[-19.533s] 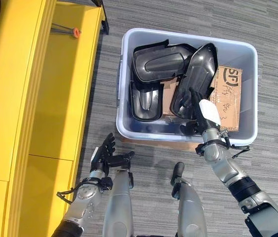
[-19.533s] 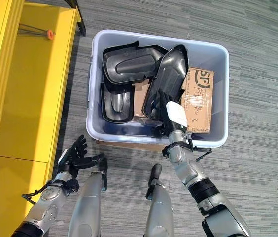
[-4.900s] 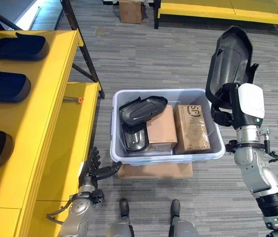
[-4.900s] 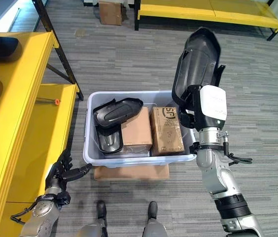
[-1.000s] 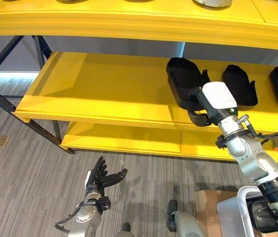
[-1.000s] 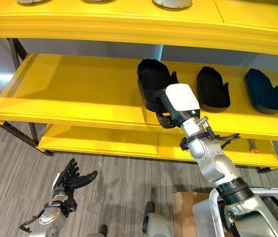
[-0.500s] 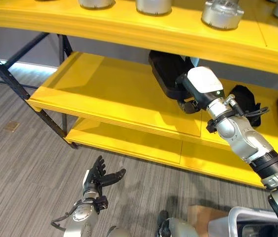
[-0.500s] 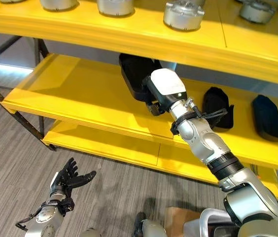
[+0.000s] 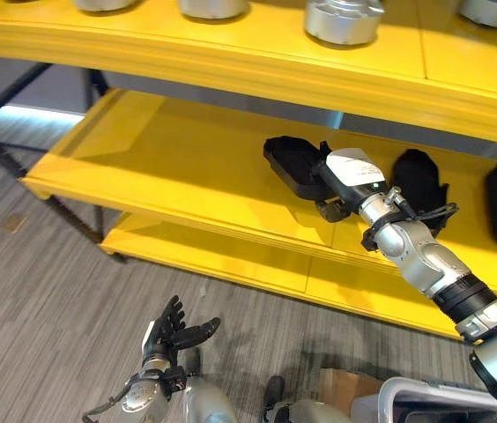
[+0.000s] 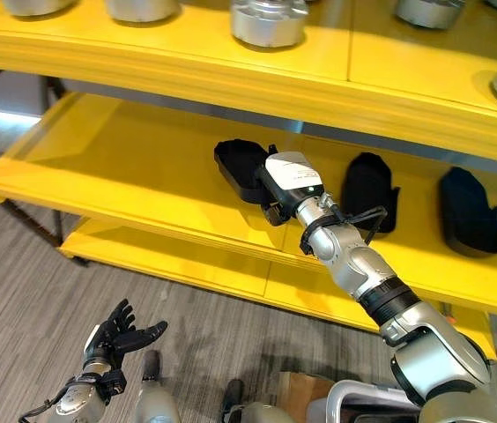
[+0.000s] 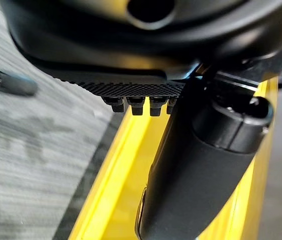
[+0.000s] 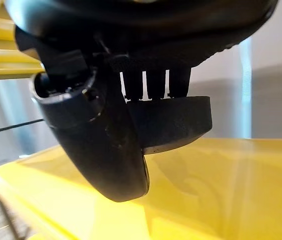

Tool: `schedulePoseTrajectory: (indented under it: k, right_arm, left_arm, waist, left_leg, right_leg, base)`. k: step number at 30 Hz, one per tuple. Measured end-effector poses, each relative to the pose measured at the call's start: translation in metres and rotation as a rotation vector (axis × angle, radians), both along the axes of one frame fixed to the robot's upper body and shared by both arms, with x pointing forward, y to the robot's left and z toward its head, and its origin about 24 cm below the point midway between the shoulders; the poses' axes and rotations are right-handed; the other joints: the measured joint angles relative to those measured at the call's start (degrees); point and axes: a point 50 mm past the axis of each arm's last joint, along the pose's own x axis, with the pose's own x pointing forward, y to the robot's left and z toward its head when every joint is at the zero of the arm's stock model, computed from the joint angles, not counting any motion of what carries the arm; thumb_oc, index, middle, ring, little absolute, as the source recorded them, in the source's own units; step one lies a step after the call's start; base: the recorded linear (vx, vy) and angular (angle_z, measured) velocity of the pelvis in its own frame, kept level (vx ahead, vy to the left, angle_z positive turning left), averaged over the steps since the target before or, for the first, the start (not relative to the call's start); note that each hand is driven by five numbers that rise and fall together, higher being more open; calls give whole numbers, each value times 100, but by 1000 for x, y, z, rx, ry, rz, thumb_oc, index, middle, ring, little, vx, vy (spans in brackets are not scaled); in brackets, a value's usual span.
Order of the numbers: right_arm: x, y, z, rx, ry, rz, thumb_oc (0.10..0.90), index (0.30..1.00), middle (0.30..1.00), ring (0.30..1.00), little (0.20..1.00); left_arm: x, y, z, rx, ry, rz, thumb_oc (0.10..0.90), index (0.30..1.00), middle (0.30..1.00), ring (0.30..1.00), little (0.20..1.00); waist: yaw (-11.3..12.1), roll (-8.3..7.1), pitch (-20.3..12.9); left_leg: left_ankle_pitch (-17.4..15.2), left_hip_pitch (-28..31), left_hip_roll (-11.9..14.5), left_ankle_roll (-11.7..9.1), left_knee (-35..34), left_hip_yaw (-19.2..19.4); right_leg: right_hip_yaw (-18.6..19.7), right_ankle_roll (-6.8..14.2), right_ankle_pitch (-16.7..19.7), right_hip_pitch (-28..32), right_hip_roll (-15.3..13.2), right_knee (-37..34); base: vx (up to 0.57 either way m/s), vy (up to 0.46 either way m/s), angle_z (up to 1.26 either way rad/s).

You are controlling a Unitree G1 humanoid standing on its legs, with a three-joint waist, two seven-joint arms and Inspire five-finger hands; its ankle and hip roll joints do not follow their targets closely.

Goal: Move parts from the plastic box to the shelf.

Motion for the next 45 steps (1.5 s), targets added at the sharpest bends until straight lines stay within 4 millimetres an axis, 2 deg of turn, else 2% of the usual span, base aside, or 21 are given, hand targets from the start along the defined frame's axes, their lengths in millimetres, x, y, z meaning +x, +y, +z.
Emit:
schedulePoseTrajectory:
  k: [3, 6, 7, 8, 9, 10, 11, 13, 16, 19, 27, 31, 35, 40, 45]
  right_arm:
    - [-3, -16, -6, 21, 12, -67, 400, 300, 300, 300, 300]
    - [-3, -24, -3, 11, 1, -97, 400, 300, 300, 300, 300]
    - [-3, -26, -1, 9, -5, -103, 400, 300, 300, 300, 300]
    - [-3, -27, 0, 8, -11, -107, 400, 300, 300, 300, 300]
    - [-3, -29, 3, 12, -20, -114, 400, 300, 300, 300, 300]
    - [-3, -30, 3, 11, -23, -116, 400, 300, 300, 300, 300]
    - [-2, -31, 4, 8, -28, -123, 400, 300, 300, 300, 300]
    - [-2, -29, 5, 12, -32, -116, 400, 300, 300, 300, 300]
    - [-2, -25, 7, 18, -37, -101, 400, 300, 300, 300, 300]
    - [-1, -21, 6, 27, -34, -93, 400, 300, 300, 300, 300]
    - [5, -28, 12, 21, -43, -140, 400, 300, 300, 300, 300]
    - [11, -38, 13, 10, -33, -196, 400, 300, 300, 300, 300]
    - [17, -50, 4, -10, 11, -254, 400, 300, 300, 300, 300]
    - [21, -57, 4, -21, 27, -294, 400, 300, 300, 300, 300]
    - [33, -61, 5, -71, 55, -341, 400, 300, 300, 300, 300]
  left_arm:
    - [13, -4, 7, -4, -38, -23, 900, 1000, 1000, 1000, 1000]
    - [13, -7, 7, -4, -37, -32, 900, 1000, 1000, 1000, 1000]
    - [13, -8, 7, -4, -35, -36, 900, 1000, 1000, 1000, 1000]
    - [13, -10, 6, -6, -30, -42, 900, 1000, 1000, 1000, 1000]
    - [14, -11, 6, -9, -34, -45, 900, 1000, 1000, 1000, 1000]
    - [15, -12, 7, -9, -37, -47, 900, 1000, 1000, 1000, 1000]
    - [18, -12, 9, -8, -46, -49, 900, 1000, 1000, 1000, 1000]
    - [26, -12, 15, -4, -72, -54, 900, 1000, 1000, 1000, 1000]
    - [29, -7, 21, 13, -94, -50, 900, 1000, 1000, 1000, 1000]
    - [27, -2, 21, 31, -86, -50, 900, 1000, 1000, 1000, 1000]
    - [19, -4, 14, 25, -54, -64, 900, 1000, 1000, 1000, 1000]
    - [19, -4, 15, 26, -55, -64, 900, 1000, 1000, 1000, 1000]
    - [19, -4, 14, 27, -54, -64, 900, 1000, 1000, 1000, 1000]
    - [19, -4, 14, 26, -53, -66, 900, 1000, 1000, 1000, 1000]
    - [22, -5, 16, 27, -61, -74, 900, 1000, 1000, 1000, 1000]
  waist:
    - [-1, 43, 18]
    - [-37, 137, 18]
    - [-83, 163, 11]
    - [-129, 250, -20]
    - [-133, 287, -25]
    - [-141, 284, -25]
    - [-132, 227, -24]
    - [-65, 157, -32]
    - [61, 108, -20]
    - [70, -14, -12]
    - [-8, -164, -20]
    - [-15, -163, -20]
    - [7, -163, -20]
    - [2, -157, -20]
    - [-17, -100, 9]
  left_leg:
    - [28, 121, -220, 34, 26, 18]
    - [58, 164, -404, 90, 142, 189]
    - [121, 158, -457, 165, 219, 307]
    - [279, 208, -453, 283, 300, 324]
    - [-22, 268, -532, 213, 264, 310]
    - [-107, 271, -581, 255, 262, 348]
    - [-254, 269, -778, 325, 248, 473]
    - [-394, 274, -1159, 523, 256, 573]
    - [-517, 293, -1459, 704, 293, 732]
    - [-580, 347, -1540, 759, 331, 765]
    - [-898, 227, -1426, 745, 873, 762]
    - [-952, 41, -1438, 762, 1023, 737]
    - [-984, -46, -1461, 787, 1093, 714]
    - [-984, -145, -1459, 788, 1136, 703]
    - [-1056, -339, -1407, 821, 1419, 649]
  right_leg:
    - [113, 73, -3, 259, -230, -130]
    - [264, 348, -16, 360, -539, -186]
    - [299, 506, -34, 366, -686, -188]
    - [324, 644, -78, 360, -767, -177]
    - [385, 791, -105, 320, -867, -126]
    - [392, 856, -110, 308, -933, -118]
    - [413, 955, -131, 271, -1160, -110]
    - [494, 1089, -70, 288, -1529, -218]
    - [566, 1358, 143, 413, -1834, -532]
    - [567, 1499, 232, 565, -1896, -734]
    - [588, 1504, 235, 701, -1833, -778]
    - [580, 1516, 246, 599, -1857, -766]
    - [553, 1521, 246, 564, -1875, -768]
    - [552, 1521, 245, 468, -1872, -739]
    - [575, 1512, 96, 237, -1849, -358]
  base:
    - [63, 240, -11]
    - [36, 207, -14]
    - [26, 144, -4]
    - [29, 184, -7]
    - [13, 88, -7]
    - [14, 82, -4]
    - [16, 89, 4]
    - [22, 104, 2]
    - [20, 51, -9]
    - [25, 32, -2]
    - [-2, 4, -2]
    - [-28, 2, 5]
    - [-43, -7, 3]
    - [-50, -20, 0]
    - [-92, -33, 1]
